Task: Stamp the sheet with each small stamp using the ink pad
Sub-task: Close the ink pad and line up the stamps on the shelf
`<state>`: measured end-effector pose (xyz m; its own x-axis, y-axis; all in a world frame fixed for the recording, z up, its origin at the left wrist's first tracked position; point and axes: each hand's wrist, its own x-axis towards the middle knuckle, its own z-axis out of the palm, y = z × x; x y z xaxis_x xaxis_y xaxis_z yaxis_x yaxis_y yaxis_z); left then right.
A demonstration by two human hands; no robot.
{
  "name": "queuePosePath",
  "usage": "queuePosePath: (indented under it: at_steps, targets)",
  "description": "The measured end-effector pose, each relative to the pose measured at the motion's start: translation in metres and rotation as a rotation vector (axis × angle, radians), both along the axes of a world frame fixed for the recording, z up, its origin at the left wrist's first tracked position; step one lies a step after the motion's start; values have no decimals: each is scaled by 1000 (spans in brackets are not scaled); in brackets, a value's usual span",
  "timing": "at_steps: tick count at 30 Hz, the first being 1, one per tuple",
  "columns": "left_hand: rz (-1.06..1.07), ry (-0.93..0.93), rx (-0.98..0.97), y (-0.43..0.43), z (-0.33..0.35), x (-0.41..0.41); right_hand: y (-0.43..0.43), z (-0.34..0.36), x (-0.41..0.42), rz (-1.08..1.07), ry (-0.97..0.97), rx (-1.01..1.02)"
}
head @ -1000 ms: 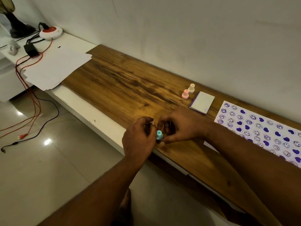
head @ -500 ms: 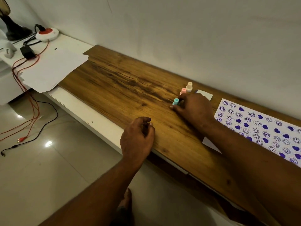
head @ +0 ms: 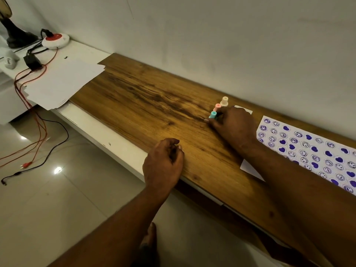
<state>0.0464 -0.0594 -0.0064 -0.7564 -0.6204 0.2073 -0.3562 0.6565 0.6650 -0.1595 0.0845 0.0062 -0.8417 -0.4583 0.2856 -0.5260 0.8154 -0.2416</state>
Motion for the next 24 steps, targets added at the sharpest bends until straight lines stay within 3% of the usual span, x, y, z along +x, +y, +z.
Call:
queuePosePath:
  at_steps: [9,14,20,24]
  targets:
    - [-48,-18,-41,3,-1,-1,16,28,6,7,22,-111]
    - [-231,-15,-90,23,7,-15,54,56,7,-35,-40,-186]
    - [-649,-197,-335,89,10,-43,185,81,79,-211,-115,-158]
    - [-751,-268,-412,110,1,-45,285,66,155,-447,-217,43]
